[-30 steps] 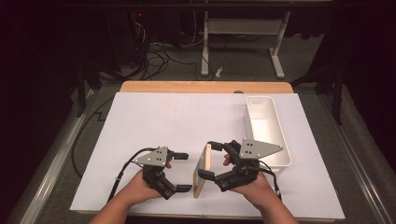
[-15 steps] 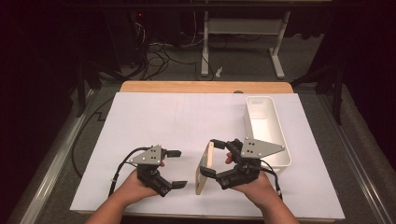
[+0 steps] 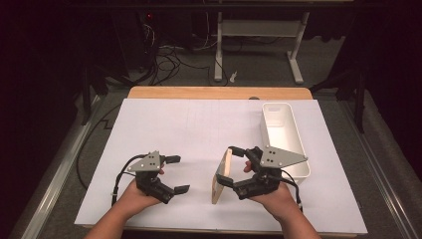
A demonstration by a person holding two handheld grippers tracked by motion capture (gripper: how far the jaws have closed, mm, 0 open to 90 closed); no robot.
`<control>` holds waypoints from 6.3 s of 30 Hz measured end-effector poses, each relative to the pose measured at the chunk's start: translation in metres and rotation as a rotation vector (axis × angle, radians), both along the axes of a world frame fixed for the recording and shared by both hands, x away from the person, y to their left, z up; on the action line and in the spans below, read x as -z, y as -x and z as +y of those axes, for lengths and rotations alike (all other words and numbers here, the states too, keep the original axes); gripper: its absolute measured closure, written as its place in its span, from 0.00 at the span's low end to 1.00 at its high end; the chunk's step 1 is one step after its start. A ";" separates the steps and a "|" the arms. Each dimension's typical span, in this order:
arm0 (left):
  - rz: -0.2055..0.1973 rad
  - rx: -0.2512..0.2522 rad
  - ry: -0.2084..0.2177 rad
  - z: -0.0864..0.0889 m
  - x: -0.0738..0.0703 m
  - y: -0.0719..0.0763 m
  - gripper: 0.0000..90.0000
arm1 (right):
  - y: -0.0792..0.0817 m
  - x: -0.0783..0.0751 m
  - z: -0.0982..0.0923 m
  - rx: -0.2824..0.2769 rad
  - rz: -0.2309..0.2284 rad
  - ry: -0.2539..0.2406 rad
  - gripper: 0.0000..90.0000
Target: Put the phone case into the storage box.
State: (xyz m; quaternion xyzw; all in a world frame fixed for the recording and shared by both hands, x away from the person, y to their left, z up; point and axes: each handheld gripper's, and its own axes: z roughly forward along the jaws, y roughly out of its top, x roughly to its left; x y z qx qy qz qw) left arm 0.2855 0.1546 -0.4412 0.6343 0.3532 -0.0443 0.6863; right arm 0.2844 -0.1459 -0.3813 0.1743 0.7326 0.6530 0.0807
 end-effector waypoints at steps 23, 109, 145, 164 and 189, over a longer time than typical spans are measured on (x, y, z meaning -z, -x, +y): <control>-0.022 -0.193 -0.027 0.028 0.008 -0.004 0.00 | -0.002 -0.001 -0.012 0.097 -0.022 0.011 0.15; -0.038 -0.363 -0.038 0.047 0.014 -0.010 0.01 | -0.001 -0.018 -0.055 0.514 -0.141 0.013 0.15; -0.044 -0.339 -0.021 0.046 0.013 -0.007 0.01 | 0.013 -0.048 -0.084 0.616 -0.223 -0.078 0.15; -0.043 -0.378 0.000 0.050 0.011 -0.009 0.02 | 0.013 -0.052 -0.109 0.707 -0.237 -0.094 0.15; -0.062 -0.349 -0.009 0.048 0.011 -0.005 0.02 | 0.005 -0.042 -0.120 0.819 -0.238 -0.032 0.15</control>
